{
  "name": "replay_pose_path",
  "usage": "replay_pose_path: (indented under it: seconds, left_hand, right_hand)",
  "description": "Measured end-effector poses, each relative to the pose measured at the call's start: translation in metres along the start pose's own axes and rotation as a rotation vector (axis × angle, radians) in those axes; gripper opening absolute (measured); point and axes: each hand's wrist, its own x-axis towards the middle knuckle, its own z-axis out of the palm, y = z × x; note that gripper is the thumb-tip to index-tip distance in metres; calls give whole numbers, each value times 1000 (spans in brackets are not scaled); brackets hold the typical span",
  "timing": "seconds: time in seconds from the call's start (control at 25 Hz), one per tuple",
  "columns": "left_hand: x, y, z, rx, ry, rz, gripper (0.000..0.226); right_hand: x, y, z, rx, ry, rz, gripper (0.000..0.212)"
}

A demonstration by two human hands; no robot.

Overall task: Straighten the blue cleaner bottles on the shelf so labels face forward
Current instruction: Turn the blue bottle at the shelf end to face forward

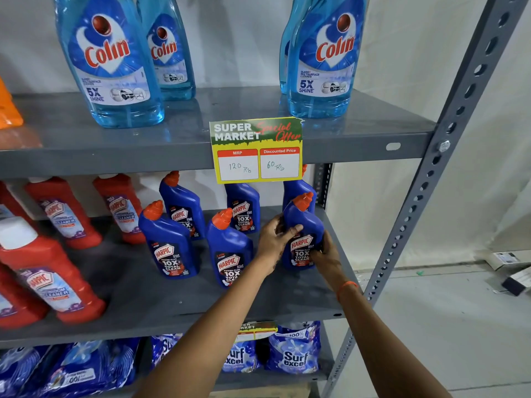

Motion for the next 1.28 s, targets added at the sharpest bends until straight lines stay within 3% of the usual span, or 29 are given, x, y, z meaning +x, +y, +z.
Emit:
replay_pose_path:
  seconds: [0.28, 0.48, 0.8, 1.28]
  left_hand:
    - [-9, -30, -4, 107, -88, -161, 32]
    - [-24, -27, -3, 157, -123, -135, 40]
    - [-75, -50, 13, 181, -17, -16, 43]
    - [-93, -49, 23, 159, 7, 1, 39]
  right_hand:
    - [-2, 16, -1, -208, 63, 126, 32]
    - [-15, 13, -10, -412, 95, 156, 30]
    - [-64, 21, -19, -260, 204, 161, 35]
    - [-83, 11, -17, -201, 263, 154, 36]
